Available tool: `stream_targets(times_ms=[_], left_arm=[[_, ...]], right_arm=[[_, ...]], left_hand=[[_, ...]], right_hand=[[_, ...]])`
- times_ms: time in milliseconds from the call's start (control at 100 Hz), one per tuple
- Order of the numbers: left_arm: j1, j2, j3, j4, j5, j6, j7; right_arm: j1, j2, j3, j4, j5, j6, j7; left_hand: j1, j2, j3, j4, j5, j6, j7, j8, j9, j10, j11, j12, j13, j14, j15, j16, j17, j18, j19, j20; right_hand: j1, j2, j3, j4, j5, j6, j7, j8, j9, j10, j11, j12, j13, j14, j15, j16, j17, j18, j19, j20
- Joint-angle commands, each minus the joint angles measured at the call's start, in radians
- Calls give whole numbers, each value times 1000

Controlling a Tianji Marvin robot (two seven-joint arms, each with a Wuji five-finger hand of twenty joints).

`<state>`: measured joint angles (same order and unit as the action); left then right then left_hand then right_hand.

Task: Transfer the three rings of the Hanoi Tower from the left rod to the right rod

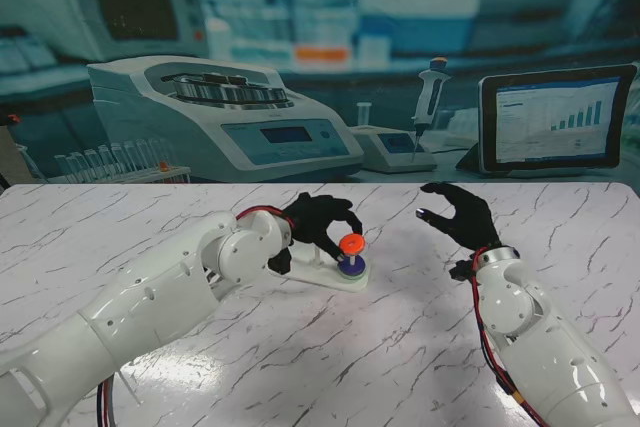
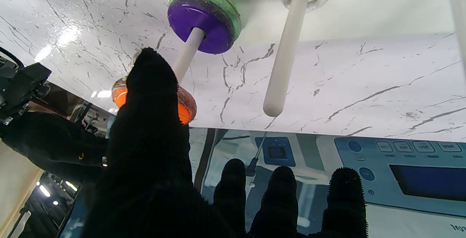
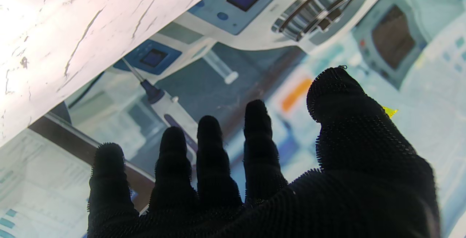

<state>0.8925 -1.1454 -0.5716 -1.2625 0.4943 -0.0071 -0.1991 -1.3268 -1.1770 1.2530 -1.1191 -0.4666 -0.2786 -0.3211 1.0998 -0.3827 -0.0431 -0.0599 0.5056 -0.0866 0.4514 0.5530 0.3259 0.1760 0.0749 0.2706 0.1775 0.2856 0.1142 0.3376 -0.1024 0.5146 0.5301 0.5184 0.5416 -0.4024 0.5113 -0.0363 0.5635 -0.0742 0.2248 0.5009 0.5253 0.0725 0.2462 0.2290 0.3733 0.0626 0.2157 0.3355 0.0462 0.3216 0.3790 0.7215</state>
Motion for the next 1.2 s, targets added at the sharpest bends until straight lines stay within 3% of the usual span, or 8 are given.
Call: stream_targets(times_ms=[0, 1080, 1190], left_arm=[[-1, -7, 3, 2, -1, -27, -8], [-31, -10, 45, 25, 35, -21, -5], [-31, -10, 47, 27, 33, -19, -8]], right_arm=[[-5, -8, -3, 0, 0, -4, -3], [-5, -9, -2, 4, 0, -6, -8], [-5, -9, -1, 4, 0, -6, -8]], left_hand=[[56, 47, 28, 0, 100, -48, 119, 45, 15, -5, -9, 2, 22, 7, -5, 6, -2, 29, 10, 18], [64, 34, 32, 5, 99, -26, 134, 47, 32, -4, -2, 8, 45, 9, 10, 17, 19, 23, 66, 44], [44, 52, 34, 12, 86, 8, 108, 31, 29, 1, -3, 7, 44, 9, 8, 17, 17, 24, 63, 40]], right_hand=[[7, 18, -18, 30, 15, -14, 5, -13, 22, -14, 3, 3, 4, -6, -10, 1, -13, -87, 7, 9], [8, 20, -17, 29, 11, -13, 3, -14, 19, -15, 2, 2, -14, -14, -14, -3, -14, -88, 7, 9], [6, 18, -18, 29, 12, -14, 4, -13, 21, -14, 3, 2, -11, -14, -17, -2, -13, -87, 7, 9]])
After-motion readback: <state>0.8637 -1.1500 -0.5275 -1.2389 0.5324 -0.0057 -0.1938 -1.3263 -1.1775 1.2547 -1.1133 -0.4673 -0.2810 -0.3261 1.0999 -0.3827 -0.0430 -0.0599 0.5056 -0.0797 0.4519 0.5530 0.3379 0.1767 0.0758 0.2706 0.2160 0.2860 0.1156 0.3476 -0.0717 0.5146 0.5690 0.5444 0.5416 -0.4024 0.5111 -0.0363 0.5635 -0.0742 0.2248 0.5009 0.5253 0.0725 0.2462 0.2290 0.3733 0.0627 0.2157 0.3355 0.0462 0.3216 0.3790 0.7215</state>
